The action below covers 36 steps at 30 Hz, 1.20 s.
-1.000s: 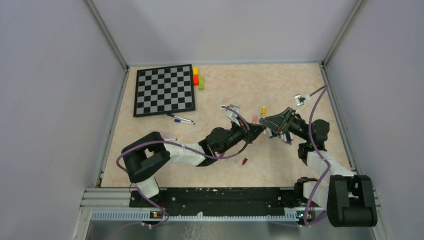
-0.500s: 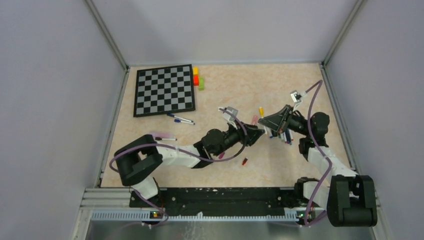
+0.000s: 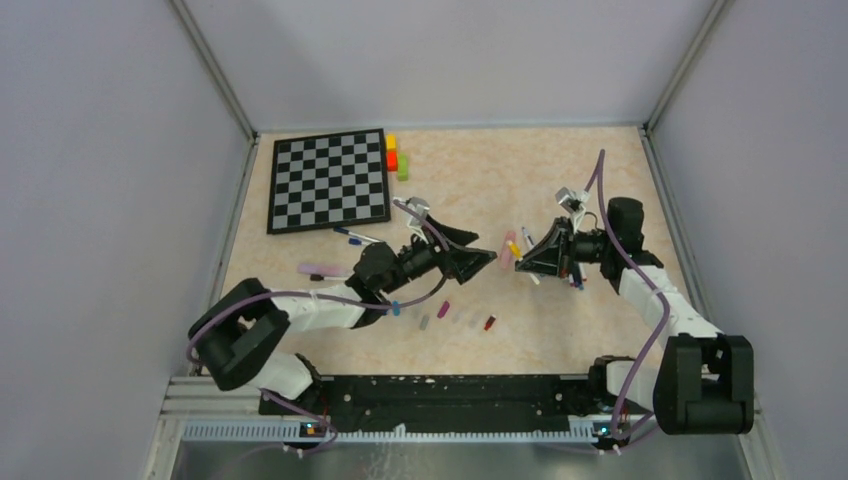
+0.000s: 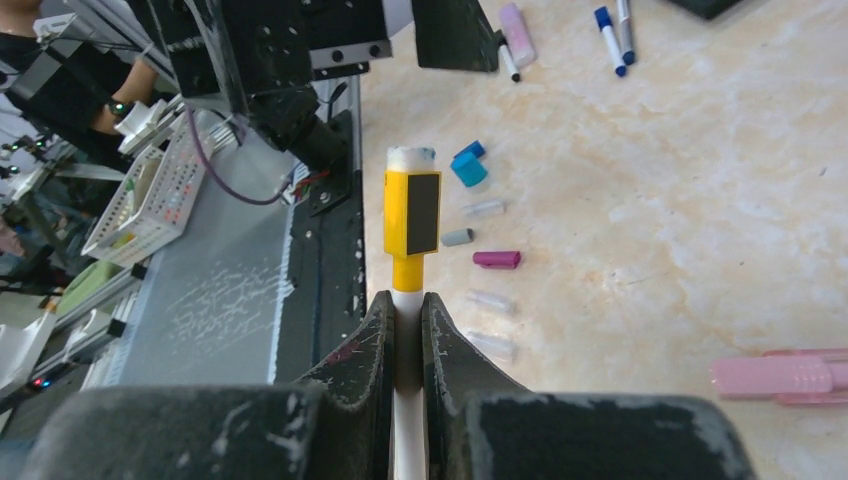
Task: Open the pen caps
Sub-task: Pick up the pen from the center of the board, then open the pen cap from the pen.
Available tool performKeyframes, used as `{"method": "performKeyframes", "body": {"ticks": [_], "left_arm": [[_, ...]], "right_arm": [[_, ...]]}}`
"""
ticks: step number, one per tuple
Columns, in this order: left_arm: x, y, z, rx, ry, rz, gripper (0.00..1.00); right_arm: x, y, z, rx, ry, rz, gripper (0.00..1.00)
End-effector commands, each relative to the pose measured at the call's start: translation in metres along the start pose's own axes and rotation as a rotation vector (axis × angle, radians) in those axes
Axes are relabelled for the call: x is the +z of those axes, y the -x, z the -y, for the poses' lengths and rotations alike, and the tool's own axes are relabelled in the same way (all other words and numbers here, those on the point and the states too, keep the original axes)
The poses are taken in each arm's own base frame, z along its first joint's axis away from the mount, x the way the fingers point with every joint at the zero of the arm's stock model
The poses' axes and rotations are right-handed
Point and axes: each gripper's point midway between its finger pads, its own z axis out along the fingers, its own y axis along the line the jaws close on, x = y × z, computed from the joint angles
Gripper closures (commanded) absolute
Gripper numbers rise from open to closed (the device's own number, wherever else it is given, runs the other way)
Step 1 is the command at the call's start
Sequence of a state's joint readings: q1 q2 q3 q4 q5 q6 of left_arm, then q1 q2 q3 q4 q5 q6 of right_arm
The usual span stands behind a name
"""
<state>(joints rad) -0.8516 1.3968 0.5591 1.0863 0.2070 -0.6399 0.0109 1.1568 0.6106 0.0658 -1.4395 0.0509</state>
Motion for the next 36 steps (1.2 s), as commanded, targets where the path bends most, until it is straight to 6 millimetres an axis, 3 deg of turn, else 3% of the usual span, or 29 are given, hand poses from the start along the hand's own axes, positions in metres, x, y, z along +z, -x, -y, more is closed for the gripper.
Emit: {"method": "performKeyframes", "body": {"ticks": [1, 11, 15, 24, 30, 33, 36], "left_arm": [[0.012, -0.005, 0.037, -0.112, -0.222, -0.024, 0.07], [0.038, -0.019, 0.042, -0.224, -0.255, 0.055, 0.28], [0.043, -0.019, 0.04, -0.232, -0.237, 0.075, 0.43], [0.053, -0.031, 0.035, -0.263, -0.206, 0.05, 0.58], [0.057, -0.032, 0.036, -0.267, -0.212, 0.041, 0.74], [0.06, -0.026, 0.036, -0.257, -0.211, 0.057, 0.96], [0.067, 0.013, 0.017, -0.236, -0.162, 0.109, 1.0]], "right_arm": [[0.001, -0.006, -0.015, -0.047, 0.1, -0.011, 1.0], [0.002, -0.008, -0.013, -0.023, 0.109, -0.012, 1.0], [0.004, -0.009, -0.012, -0.02, 0.103, -0.017, 1.0], [0.005, -0.009, -0.012, -0.021, 0.101, -0.021, 1.0], [0.006, -0.01, -0.01, -0.023, 0.094, -0.024, 1.0], [0.007, -0.012, -0.008, -0.014, 0.074, -0.031, 1.0], [0.006, -0.014, -0.004, -0.028, 0.049, -0.044, 1.0]]}}
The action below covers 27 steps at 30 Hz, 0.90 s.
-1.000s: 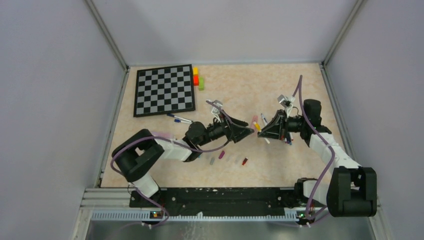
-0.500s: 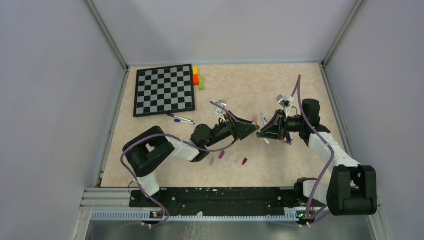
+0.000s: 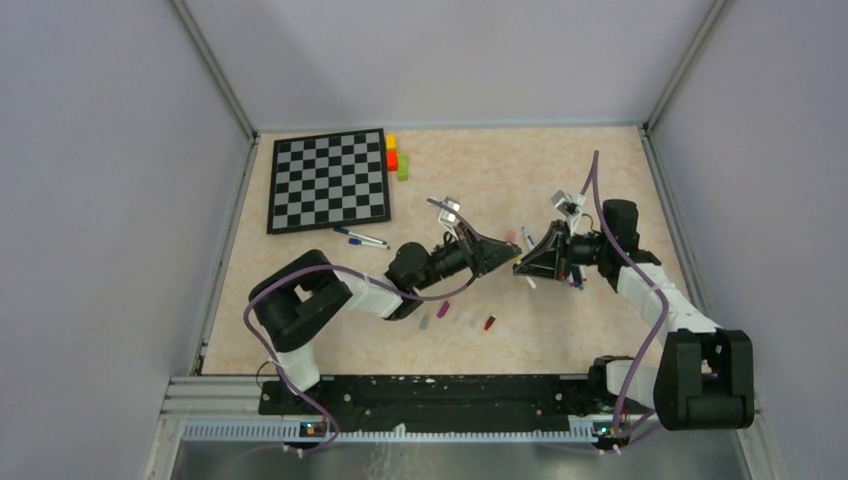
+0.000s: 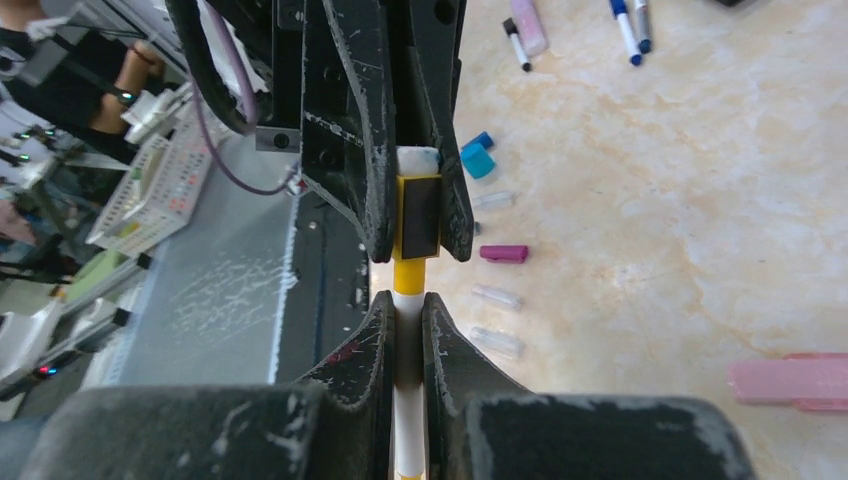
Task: Open the pen caps
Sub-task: Open the pen cap from the pen.
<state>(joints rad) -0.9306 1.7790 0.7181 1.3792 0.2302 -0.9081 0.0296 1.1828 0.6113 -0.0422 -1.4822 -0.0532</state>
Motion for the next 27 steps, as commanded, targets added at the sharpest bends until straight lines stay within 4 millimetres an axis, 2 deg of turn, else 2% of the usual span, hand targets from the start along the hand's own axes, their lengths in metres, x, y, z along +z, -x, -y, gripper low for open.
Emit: {"method": "performKeyframes", "body": {"ticks": [1, 4, 7, 9, 12, 14, 17, 22, 27], "left_arm": [[0.017, 0.082, 0.016, 0.064, -0.037, 0.149, 1.0], [0.013, 0.16, 0.021, 0.17, 0.014, 0.285, 1.0], [0.002, 0.228, 0.033, 0.25, 0.044, 0.434, 1.0], [-0.006, 0.255, 0.043, 0.259, 0.047, 0.513, 1.0], [-0.015, 0.272, 0.057, 0.259, 0.022, 0.574, 1.0], [-0.018, 0.267, 0.064, 0.263, -0.009, 0.554, 1.0], [-0.025, 0.242, 0.065, 0.264, -0.036, 0.456, 1.0], [-0.048, 0.175, 0.053, 0.215, -0.002, 0.189, 0.99], [-0.074, 0.106, 0.031, 0.121, 0.073, -0.056, 0.98]], "right_arm": [[0.003, 0.0, 0.004, -0.065, -0.024, -0.028, 1.0], [0.002, -0.003, 0.007, -0.08, -0.042, -0.041, 1.0], [0.004, -0.006, 0.008, -0.069, -0.043, -0.049, 1.0], [0.005, -0.007, 0.009, -0.061, -0.041, -0.056, 1.0], [0.006, -0.009, 0.011, -0.062, -0.052, -0.066, 1.0], [0.005, -0.009, 0.013, -0.077, -0.067, -0.076, 1.0], [-0.001, -0.013, 0.022, -0.134, -0.144, -0.141, 1.0], [-0.019, -0.013, 0.059, -0.186, -0.363, -0.236, 1.0], [-0.039, -0.011, 0.09, -0.133, -0.546, -0.235, 1.0]]}}
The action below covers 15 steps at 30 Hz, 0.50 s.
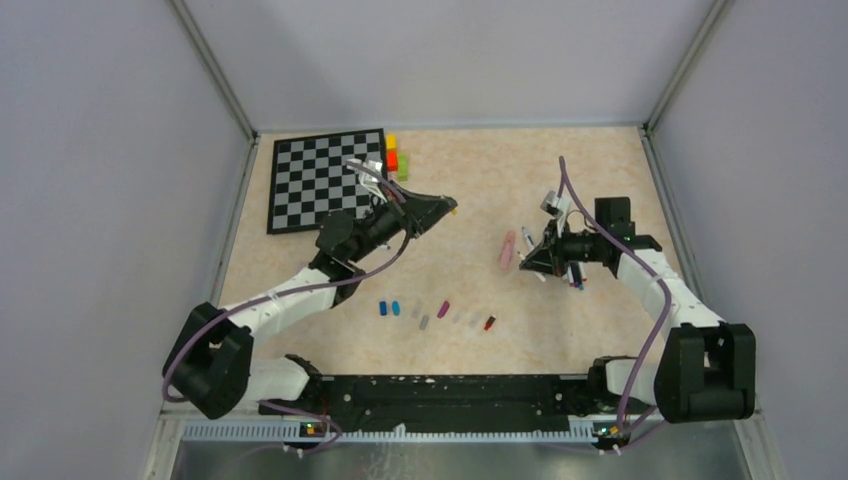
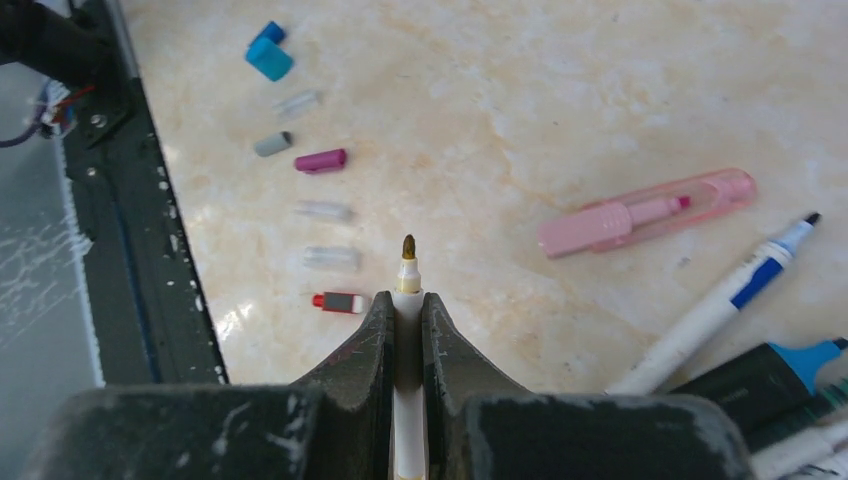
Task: Open the pen caps
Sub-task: Open the pen cap from the pen, then place the pen cap at the center of the board.
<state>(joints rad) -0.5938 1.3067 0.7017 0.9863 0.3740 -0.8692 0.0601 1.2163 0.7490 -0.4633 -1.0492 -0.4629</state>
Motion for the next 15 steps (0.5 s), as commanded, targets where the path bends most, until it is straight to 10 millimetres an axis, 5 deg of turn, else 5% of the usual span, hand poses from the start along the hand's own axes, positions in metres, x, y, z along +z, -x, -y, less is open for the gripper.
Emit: {"method": "performKeyframes", "body": {"ticks": [1, 7, 15], "left_arm": [[-0.032, -0.062, 0.008, -0.05, -0.004, -0.261, 0.98], [-0.056, -0.158, 0.0, -0.039, 0.119, -0.525, 0.97], [-0.055, -0.259, 0.002, -0.031, 0.222, -0.773, 0.96]], "right_arm": [[-0.013, 0.002, 0.049, 0.016, -0.238, -0.032, 1.0], [-0.042, -0.001, 0.088, 0.135, -0.411, 0.002, 1.0], [-0.069, -0.005, 0.11, 0.191, -0.524, 0.038, 1.0]]}}
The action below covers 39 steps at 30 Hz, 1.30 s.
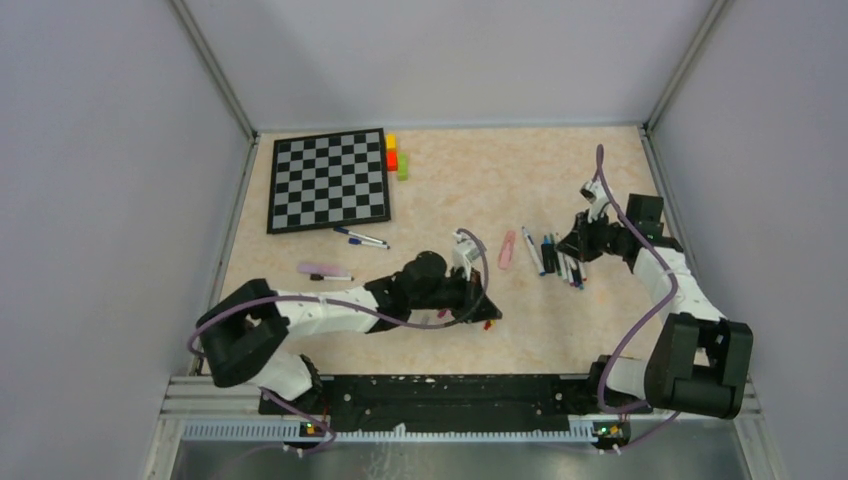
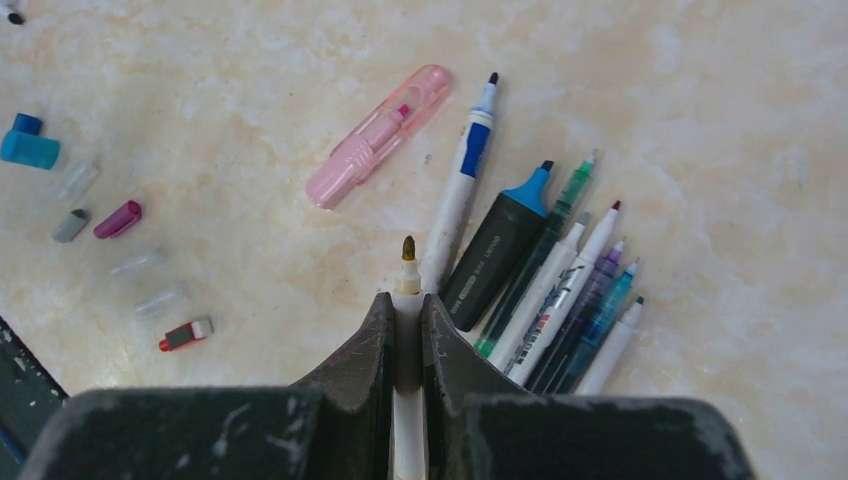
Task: Open the pen caps
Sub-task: Place the pen cap at the center of the board.
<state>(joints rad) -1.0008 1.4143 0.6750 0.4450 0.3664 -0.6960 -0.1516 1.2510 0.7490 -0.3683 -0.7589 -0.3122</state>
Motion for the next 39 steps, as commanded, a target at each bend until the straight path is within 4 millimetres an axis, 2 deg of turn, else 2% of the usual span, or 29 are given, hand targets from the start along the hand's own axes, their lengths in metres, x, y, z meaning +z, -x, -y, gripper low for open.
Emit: {"method": "performKeyframes", "body": {"ticks": [1, 5, 9, 15, 20, 22, 25, 31, 39], "left_arm": [[0.032, -0.015, -0.007, 0.034, 0.103, -0.055, 0.96], [0.057, -0.034, -0.02, 0.048, 0.221, -0.124, 0.96], [0.072, -0.042, -0.032, 0.045, 0.325, -0.179, 0.95], [0.082, -0.059, -0.052, 0.022, 0.423, -0.258, 0.94], [0.084, -0.066, -0.068, 0.034, 0.509, -0.322, 0.9], [0.086, -0.073, -0.074, 0.034, 0.539, -0.361, 0.86], [0.084, -0.069, -0.083, 0.047, 0.591, -0.352, 0.79], [0.083, -0.065, -0.081, 0.068, 0.596, -0.348, 0.65], [0.083, -0.044, -0.059, 0.084, 0.532, -0.291, 0.62]], "right_arm": [[-0.007, 0.016, 0.018, 0.005, -0.071, 0.049, 1.0], [-0.009, 0.014, 0.029, 0.025, -0.124, 0.049, 1.0], [-0.01, 0.012, 0.042, 0.05, -0.19, 0.043, 1.0], [-0.011, 0.013, 0.047, 0.064, -0.216, 0.045, 1.0], [-0.011, 0.013, 0.046, 0.067, -0.211, 0.045, 1.0], [-0.011, 0.013, 0.046, 0.067, -0.208, 0.046, 1.0], [-0.01, 0.013, 0.045, 0.069, -0.205, 0.043, 1.0], [-0.01, 0.011, 0.047, 0.069, -0.212, 0.038, 1.0], [-0.011, 0.006, 0.059, 0.082, -0.267, 0.017, 1.0]]}}
